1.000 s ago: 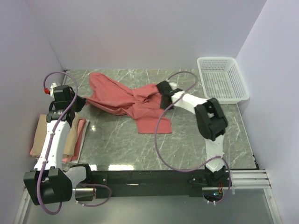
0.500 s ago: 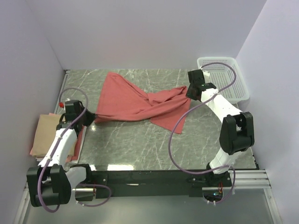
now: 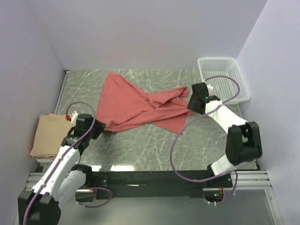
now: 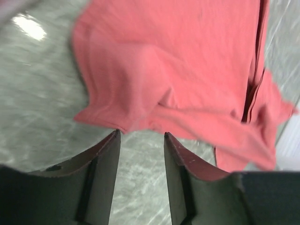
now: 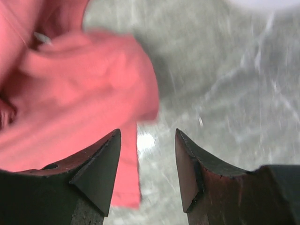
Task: Fold and stack the t-shirts
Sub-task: Flatten the tshirt out
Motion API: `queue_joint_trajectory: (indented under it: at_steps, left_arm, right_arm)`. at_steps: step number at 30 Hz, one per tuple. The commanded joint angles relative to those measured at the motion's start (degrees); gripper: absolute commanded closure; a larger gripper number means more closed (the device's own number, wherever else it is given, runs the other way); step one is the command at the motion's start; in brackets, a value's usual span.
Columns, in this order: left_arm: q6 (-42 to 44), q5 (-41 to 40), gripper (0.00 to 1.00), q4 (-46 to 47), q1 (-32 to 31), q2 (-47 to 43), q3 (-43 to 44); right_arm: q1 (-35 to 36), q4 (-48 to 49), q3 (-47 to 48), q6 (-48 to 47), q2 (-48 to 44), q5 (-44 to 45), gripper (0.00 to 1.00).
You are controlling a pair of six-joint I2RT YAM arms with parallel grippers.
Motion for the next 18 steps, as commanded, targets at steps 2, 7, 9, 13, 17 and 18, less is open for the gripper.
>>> queue_joint_trajectory:
  at_steps: [2,7,9,13,17,18]
  left_arm:
    - [-4.54,-8.9,0.53,-4.11,-0.33,-3.69,-1.29]
    - [-6.11,-10.92,0.57,-7.09,-0.85,0.34,-0.68]
    - [-7.6,-11.54,0.61,-7.89,-1.03,0.96,-0.85]
    - [-10.33,-11.63,0.63,-8.24,-2.35,0.62,-2.6]
    - [-11.83,-10.49,0.6,-7.63,-2.88,0.09,-4.62]
    - [-12.27,-10.05,0.59,-6.84,-2.88,0.17,-4.89]
  right_arm:
    - [3.08,4.79,-7.2,2.12,-8.6,-0.55,0.43]
    - [9.66,6.11,-13.18,3.88,-11.85,0.6,0.43]
    - [11.69,6.2,-14.59,4.58,-12.04,1.3,0.43]
    - [13.55,6.9,-16.18,5.46,-10.98,1.57,0.43]
    - [13.63,9.27,-17.06,5.37,-8.8,-0.1,0.43]
    - [13.81,9.54,-16.89,5.37,-8.26,-0.45,0.43]
